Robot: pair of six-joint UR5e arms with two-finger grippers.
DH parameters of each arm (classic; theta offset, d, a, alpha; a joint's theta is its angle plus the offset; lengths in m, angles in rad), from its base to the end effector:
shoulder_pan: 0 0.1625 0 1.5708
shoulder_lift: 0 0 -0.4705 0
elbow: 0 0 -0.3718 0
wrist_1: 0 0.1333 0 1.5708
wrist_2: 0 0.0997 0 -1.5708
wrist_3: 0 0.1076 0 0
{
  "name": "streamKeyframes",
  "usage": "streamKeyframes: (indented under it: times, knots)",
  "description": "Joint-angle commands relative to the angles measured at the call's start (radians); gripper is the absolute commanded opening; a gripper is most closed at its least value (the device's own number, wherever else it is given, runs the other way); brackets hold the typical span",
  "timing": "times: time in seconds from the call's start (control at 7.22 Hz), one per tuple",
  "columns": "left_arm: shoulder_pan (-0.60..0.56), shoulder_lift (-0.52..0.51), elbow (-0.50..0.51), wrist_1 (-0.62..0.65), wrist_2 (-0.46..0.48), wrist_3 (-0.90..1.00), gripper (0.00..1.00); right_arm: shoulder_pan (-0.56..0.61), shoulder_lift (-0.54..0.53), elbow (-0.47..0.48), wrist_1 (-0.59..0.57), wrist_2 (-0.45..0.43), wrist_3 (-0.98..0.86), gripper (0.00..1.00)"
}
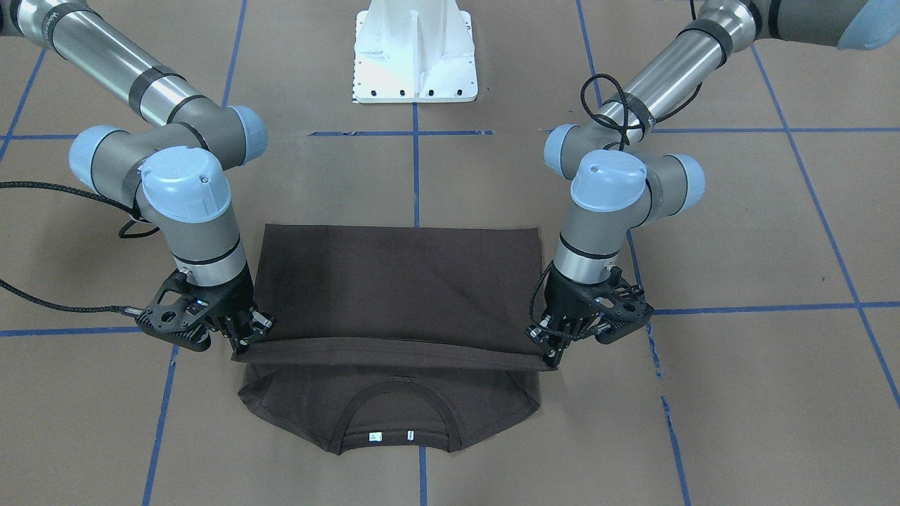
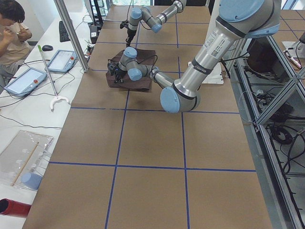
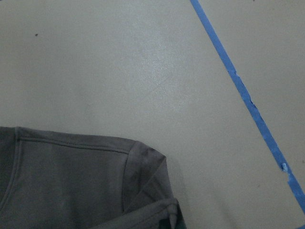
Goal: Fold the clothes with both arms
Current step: 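Lay the hem down near the collar and open both grippers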
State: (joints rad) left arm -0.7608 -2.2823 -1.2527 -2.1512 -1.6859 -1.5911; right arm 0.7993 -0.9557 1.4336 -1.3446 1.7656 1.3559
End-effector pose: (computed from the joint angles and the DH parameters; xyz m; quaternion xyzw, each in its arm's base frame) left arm 0.4925 -0.6358 0.3540 0.1216 0.4539 -0.3110 0.8261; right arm -0.4395 -0.6132 0.3917 0.0869 -0.3443 0.2370 0.9043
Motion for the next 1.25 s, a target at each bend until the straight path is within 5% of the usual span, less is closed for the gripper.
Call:
streamKeyframes:
  times: [0.0, 0.14, 0.42, 0.69, 0.97, 1.11]
  knots:
    - [0.001, 0.001, 0.009, -0.001, 0.0, -0.004, 0.0, 0.007, -0.003, -0.001, 0.001, -0.008, -0.006, 0.0]
    - [0.001, 0.001, 0.01, -0.003, 0.0, -0.004, 0.23, 0.006, -0.003, -0.002, -0.001, -0.009, 0.0, 0.0]
    - [0.0, 0.004, 0.004, -0.027, -0.001, -0.012, 0.43, -0.008, 0.009, -0.007, 0.001, -0.017, 0.006, 0.45]
    - [-0.003, 0.044, -0.035, -0.134, -0.012, -0.006, 0.5, -0.002, 0.021, 0.011, 0.001, -0.011, 0.02, 0.53]
    - [0.001, 0.153, -0.204, -0.142, -0.098, -0.007, 0.58, -0.055, -0.122, 0.204, -0.001, 0.021, 0.116, 0.67]
    - [0.003, 0.156, -0.2, -0.142, -0.104, -0.007, 0.6, -0.107, -0.229, 0.331, 0.001, 0.018, 0.218, 0.69]
